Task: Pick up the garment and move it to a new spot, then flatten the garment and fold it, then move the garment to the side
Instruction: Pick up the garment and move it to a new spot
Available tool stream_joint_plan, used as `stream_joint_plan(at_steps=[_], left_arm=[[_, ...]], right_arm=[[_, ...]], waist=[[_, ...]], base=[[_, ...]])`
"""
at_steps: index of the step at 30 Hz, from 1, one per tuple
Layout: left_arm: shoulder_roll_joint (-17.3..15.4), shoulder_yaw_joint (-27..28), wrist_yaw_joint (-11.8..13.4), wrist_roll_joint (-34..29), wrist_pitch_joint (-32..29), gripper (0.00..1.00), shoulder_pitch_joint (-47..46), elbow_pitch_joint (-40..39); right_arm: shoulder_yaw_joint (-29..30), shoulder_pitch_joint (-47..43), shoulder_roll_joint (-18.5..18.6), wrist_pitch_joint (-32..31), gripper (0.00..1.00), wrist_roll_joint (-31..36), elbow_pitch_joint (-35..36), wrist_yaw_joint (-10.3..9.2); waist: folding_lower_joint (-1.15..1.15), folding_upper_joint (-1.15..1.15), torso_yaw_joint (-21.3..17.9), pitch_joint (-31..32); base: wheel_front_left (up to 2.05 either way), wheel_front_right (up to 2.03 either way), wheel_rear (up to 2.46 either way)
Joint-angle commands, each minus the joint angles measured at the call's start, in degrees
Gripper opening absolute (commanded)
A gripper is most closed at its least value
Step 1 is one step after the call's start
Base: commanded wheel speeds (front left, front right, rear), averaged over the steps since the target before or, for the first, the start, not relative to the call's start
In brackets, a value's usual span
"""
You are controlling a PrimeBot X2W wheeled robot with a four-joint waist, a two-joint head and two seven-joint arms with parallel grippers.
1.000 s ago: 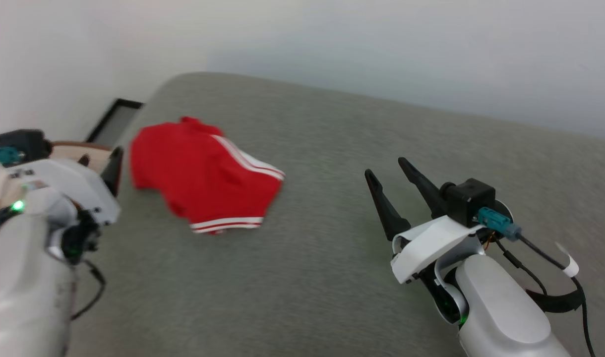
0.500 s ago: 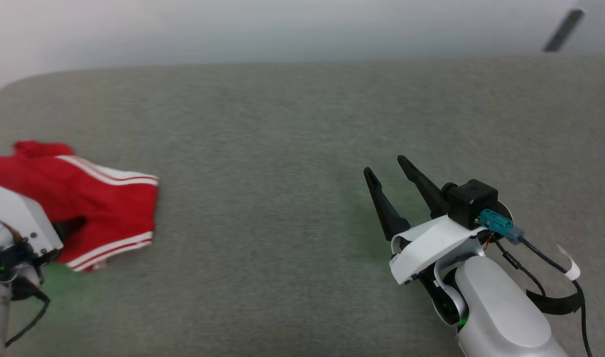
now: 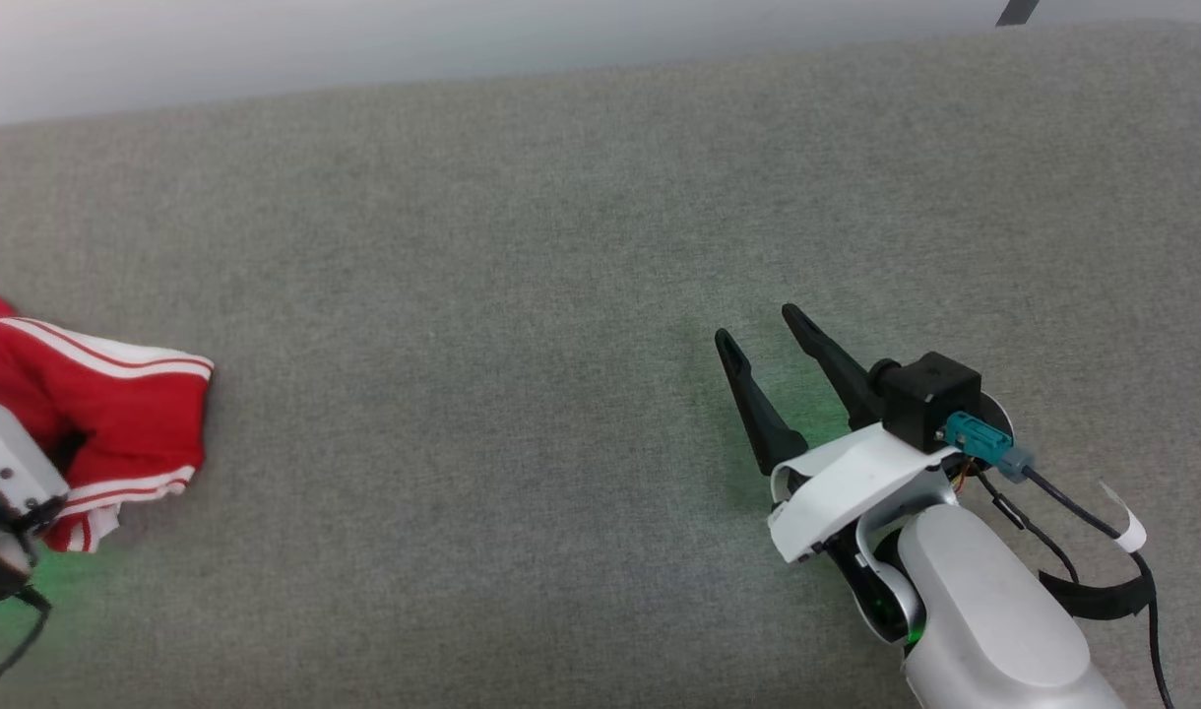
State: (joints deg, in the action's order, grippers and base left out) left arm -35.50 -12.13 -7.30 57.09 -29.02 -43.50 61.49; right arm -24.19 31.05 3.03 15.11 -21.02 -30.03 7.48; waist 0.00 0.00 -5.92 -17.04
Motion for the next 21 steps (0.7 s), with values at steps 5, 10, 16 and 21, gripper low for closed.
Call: stream_joint_plan(at_steps=[5, 10, 16, 21], left_arm=[[2.2, -4.0, -0.3, 0.0, 6.0, 0.0, 2.5, -4.4], [1.3, -7.8, -0.3, 2.9, 8.7, 0.0, 2.0, -14.3], [0.8, -15.5, -0.3, 7.6, 7.1, 0.0, 2.9, -31.7], [1.9, -21.1, -0.3, 11.4, 5.5, 0.0, 1.4, -43.4]], right_arm=[[0.7, -2.2, -0.1, 0.0, 1.0, -1.7, -0.3, 0.02], [2.4, -4.6, -0.1, 0.0, 1.0, -3.4, -0.3, 0.02], [5.1, -7.7, -0.1, 0.1, 1.0, -5.2, 0.8, 0.02], [7.0, -9.7, -0.1, 0.0, 1.0, -6.9, 2.9, 0.02]], waist=[[0.0, 0.0, 2.2, 5.6], [0.0, 0.0, 3.1, 9.7], [0.0, 0.0, 1.8, 12.2], [0.0, 0.0, -2.4, 11.8]], base=[[0.0, 0.0, 0.0], [0.0, 0.0, 0.0], [0.0, 0.0, 0.0], [0.0, 0.0, 0.0]])
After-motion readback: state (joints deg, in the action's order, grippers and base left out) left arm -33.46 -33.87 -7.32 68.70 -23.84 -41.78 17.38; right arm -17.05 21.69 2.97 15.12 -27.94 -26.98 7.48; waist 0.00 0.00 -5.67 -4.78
